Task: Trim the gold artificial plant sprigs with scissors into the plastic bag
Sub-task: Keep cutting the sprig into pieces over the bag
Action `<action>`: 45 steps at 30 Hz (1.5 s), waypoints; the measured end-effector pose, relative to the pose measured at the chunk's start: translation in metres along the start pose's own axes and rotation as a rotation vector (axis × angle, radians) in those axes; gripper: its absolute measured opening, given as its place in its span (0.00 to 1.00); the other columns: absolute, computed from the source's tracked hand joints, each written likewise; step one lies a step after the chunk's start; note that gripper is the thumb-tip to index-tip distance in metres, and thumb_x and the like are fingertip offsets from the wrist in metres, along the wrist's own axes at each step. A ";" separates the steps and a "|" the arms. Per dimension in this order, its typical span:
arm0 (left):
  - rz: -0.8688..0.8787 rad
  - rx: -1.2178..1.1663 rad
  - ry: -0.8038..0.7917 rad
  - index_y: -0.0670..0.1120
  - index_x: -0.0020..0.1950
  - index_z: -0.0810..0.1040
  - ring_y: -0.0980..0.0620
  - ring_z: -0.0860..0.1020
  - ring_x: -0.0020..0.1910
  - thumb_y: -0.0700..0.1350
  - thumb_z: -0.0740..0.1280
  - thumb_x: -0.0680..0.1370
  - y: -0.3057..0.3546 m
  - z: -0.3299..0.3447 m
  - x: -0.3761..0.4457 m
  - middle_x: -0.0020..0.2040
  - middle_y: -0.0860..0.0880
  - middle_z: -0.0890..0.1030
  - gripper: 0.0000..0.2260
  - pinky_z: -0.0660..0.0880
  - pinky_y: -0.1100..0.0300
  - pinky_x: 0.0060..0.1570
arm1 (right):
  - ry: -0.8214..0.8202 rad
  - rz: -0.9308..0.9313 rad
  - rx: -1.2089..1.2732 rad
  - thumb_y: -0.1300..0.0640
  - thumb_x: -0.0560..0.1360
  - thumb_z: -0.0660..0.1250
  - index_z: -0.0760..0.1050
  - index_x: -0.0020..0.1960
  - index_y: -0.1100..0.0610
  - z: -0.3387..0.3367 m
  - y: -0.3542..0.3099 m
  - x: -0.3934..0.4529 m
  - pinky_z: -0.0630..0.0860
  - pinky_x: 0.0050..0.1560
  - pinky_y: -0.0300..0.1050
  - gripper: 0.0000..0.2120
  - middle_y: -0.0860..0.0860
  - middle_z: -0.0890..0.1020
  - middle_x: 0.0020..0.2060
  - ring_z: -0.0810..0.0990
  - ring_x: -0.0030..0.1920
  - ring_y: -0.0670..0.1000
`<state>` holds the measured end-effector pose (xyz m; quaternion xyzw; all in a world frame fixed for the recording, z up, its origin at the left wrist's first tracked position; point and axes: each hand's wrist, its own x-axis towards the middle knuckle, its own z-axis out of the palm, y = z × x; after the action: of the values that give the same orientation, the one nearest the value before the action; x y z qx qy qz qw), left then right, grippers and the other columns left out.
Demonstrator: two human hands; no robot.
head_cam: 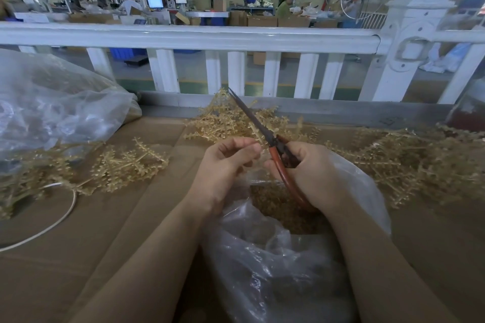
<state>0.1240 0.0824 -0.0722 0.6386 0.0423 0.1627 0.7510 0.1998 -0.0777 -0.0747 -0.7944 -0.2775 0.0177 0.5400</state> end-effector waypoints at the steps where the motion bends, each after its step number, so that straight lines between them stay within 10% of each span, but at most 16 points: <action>1: 0.029 0.015 0.024 0.47 0.45 0.84 0.55 0.78 0.38 0.50 0.78 0.69 0.000 -0.001 0.000 0.40 0.49 0.83 0.10 0.74 0.59 0.43 | -0.004 0.007 -0.022 0.51 0.72 0.77 0.82 0.42 0.37 0.000 0.002 0.000 0.79 0.31 0.38 0.09 0.43 0.85 0.32 0.84 0.31 0.44; 9: 0.064 0.080 0.053 0.51 0.38 0.85 0.58 0.75 0.33 0.44 0.73 0.75 -0.005 -0.004 0.004 0.35 0.52 0.82 0.06 0.72 0.67 0.36 | -0.033 0.012 -0.143 0.48 0.72 0.76 0.83 0.44 0.47 0.001 0.003 0.000 0.85 0.39 0.51 0.05 0.43 0.85 0.34 0.85 0.33 0.45; 20: 0.084 0.082 0.096 0.48 0.35 0.83 0.58 0.74 0.31 0.38 0.70 0.77 -0.003 -0.002 0.002 0.33 0.49 0.81 0.12 0.72 0.68 0.32 | -0.032 -0.029 -0.284 0.45 0.74 0.74 0.80 0.40 0.43 -0.001 -0.008 -0.005 0.74 0.33 0.35 0.05 0.34 0.82 0.34 0.81 0.35 0.38; 25: 0.109 0.071 0.101 0.48 0.34 0.82 0.58 0.72 0.28 0.38 0.71 0.77 -0.003 -0.002 0.002 0.30 0.50 0.78 0.12 0.70 0.68 0.30 | -0.038 -0.005 -0.256 0.40 0.71 0.76 0.82 0.42 0.47 0.000 -0.007 -0.005 0.83 0.37 0.49 0.11 0.40 0.84 0.34 0.82 0.33 0.42; 32: 0.121 -0.142 0.149 0.47 0.35 0.82 0.58 0.71 0.28 0.44 0.73 0.72 0.001 -0.005 0.001 0.30 0.52 0.77 0.05 0.72 0.67 0.32 | -0.014 0.046 -0.193 0.23 0.56 0.69 0.77 0.47 0.40 -0.008 -0.013 -0.009 0.72 0.40 0.35 0.28 0.29 0.81 0.41 0.78 0.42 0.32; 36: 0.129 -0.172 0.177 0.43 0.38 0.79 0.55 0.67 0.32 0.44 0.71 0.73 0.002 -0.004 0.003 0.32 0.50 0.72 0.06 0.69 0.65 0.37 | -0.035 -0.027 -0.453 0.26 0.67 0.70 0.71 0.49 0.37 -0.010 -0.018 -0.013 0.69 0.37 0.24 0.20 0.22 0.74 0.42 0.70 0.45 0.22; 45: 0.089 -0.311 0.182 0.44 0.43 0.77 0.61 0.74 0.33 0.36 0.64 0.79 0.005 -0.001 0.004 0.34 0.55 0.80 0.06 0.74 0.69 0.40 | -0.045 -0.027 -0.566 0.17 0.61 0.62 0.72 0.53 0.36 -0.006 -0.010 -0.007 0.75 0.46 0.43 0.30 0.34 0.78 0.43 0.77 0.46 0.41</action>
<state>0.1266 0.0853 -0.0667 0.4986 0.0558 0.2574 0.8259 0.1916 -0.0834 -0.0655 -0.9092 -0.2938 -0.0502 0.2907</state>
